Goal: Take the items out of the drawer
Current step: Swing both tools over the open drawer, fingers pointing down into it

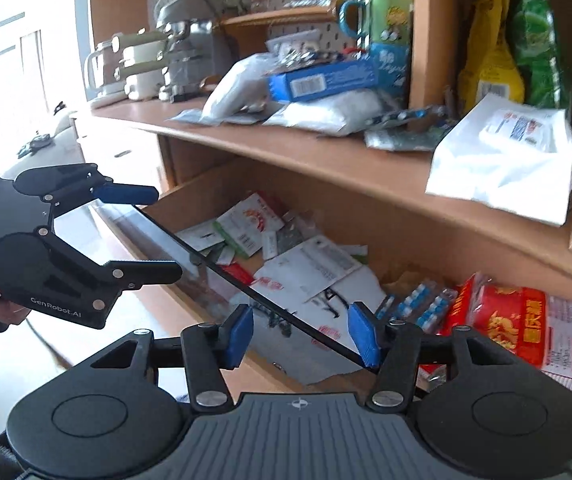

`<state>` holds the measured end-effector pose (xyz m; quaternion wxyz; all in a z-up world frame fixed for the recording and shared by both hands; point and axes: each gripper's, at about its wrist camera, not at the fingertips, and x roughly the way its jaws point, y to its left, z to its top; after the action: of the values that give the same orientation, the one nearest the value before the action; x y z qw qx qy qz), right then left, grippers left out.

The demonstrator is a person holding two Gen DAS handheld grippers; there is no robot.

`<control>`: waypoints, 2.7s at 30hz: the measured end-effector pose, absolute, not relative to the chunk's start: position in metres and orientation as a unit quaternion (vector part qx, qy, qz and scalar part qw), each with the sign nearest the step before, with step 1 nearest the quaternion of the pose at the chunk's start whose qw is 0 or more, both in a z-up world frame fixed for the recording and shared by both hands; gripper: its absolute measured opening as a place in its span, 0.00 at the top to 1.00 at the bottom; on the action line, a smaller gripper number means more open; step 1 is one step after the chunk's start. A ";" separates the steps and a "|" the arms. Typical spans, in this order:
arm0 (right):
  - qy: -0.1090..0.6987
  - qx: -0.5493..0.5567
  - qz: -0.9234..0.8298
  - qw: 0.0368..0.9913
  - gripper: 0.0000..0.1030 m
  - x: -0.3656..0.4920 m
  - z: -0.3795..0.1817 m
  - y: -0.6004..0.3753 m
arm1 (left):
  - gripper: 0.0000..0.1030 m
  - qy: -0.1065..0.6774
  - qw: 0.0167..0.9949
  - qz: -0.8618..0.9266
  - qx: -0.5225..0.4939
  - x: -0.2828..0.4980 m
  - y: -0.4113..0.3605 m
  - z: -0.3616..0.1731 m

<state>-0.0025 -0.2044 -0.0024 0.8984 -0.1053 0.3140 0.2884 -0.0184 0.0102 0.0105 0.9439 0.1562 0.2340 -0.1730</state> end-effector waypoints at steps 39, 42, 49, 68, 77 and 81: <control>0.275 -0.258 0.484 0.790 0.83 0.094 -0.002 -0.142 | 0.78 0.363 0.856 -0.290 0.228 0.105 -0.001 0.025; 0.278 -0.268 0.460 0.800 0.92 0.095 -0.010 -0.140 | 0.84 0.355 0.850 -0.300 0.247 0.106 -0.007 0.020; 0.247 -0.252 0.533 0.769 1.00 0.105 -0.042 -0.146 | 0.86 0.335 0.844 -0.320 0.272 0.106 -0.015 0.017; 0.309 -0.179 0.454 0.817 0.95 0.091 -0.078 -0.177 | 0.87 0.314 0.754 -0.415 0.401 0.113 -0.030 -0.044; 0.308 -0.278 0.462 0.784 0.83 0.089 -0.069 -0.158 | 0.59 0.346 0.729 -0.402 0.433 0.112 -0.021 -0.070; 0.303 -0.323 0.454 0.773 0.83 0.099 -0.076 -0.145 | 0.55 0.368 0.735 -0.407 0.399 0.125 -0.020 -0.063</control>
<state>0.0992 -0.1448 -0.0757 0.7730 -0.3228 0.3032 0.4542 0.1253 -0.0203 -0.0626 0.7349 0.3989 0.3676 -0.4069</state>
